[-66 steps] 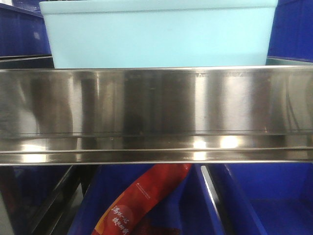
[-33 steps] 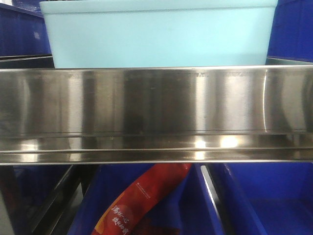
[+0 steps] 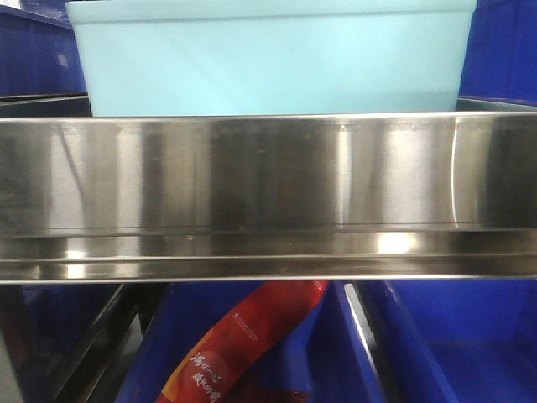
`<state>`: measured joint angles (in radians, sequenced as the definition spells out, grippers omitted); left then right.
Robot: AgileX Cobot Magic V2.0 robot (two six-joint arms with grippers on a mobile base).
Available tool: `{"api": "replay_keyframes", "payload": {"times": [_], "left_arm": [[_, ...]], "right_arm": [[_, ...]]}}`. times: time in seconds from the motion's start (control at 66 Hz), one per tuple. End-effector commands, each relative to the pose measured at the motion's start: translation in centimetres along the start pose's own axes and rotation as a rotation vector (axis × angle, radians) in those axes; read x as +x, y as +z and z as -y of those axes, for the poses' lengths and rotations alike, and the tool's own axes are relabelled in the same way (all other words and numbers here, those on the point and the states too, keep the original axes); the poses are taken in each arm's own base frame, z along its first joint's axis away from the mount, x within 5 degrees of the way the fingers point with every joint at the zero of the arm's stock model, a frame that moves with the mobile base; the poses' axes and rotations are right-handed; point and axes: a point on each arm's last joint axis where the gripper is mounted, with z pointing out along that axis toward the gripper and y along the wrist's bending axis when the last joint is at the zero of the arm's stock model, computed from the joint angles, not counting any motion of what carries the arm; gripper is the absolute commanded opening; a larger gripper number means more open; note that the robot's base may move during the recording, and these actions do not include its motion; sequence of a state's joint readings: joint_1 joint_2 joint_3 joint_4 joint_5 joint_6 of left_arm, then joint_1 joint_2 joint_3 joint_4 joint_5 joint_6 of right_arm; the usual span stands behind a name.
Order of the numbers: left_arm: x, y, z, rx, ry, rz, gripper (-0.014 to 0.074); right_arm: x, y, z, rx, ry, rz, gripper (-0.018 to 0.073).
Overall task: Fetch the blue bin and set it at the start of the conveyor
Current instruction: 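Reach both grippers toward the light-teal bin on the shelf, then grip the teal bin's side walls with left and right grippers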
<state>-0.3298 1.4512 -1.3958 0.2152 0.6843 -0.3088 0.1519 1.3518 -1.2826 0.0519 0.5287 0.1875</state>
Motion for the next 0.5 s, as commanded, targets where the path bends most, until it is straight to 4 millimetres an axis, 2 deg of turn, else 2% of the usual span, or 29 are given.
{"api": "replay_keyframes", "payload": {"times": [0.0,0.182,0.379,0.485], "left_arm": [[-1.4,0.8,0.1,-0.077,-0.053,-0.025,-0.0111],[-2.9,3.1,0.8,-0.108,-0.070,-0.092,-0.0111],[-3.3,4.9,1.6,-0.070,-0.124,-0.133,-0.0111],[-3.2,5.3,1.7,-0.066,-0.128,-0.141,-0.0111]], "right_arm": [[-0.7,1.7,0.4,0.071,0.072,-0.061,-0.0141],[-1.1,4.7,0.3,0.152,0.080,-0.247,-0.0141],[-1.4,7.0,-1.1,0.178,-0.003,-0.290,-0.0141],[-1.3,7.3,-1.6,0.182,-0.030,-0.297,-0.0141]]}}
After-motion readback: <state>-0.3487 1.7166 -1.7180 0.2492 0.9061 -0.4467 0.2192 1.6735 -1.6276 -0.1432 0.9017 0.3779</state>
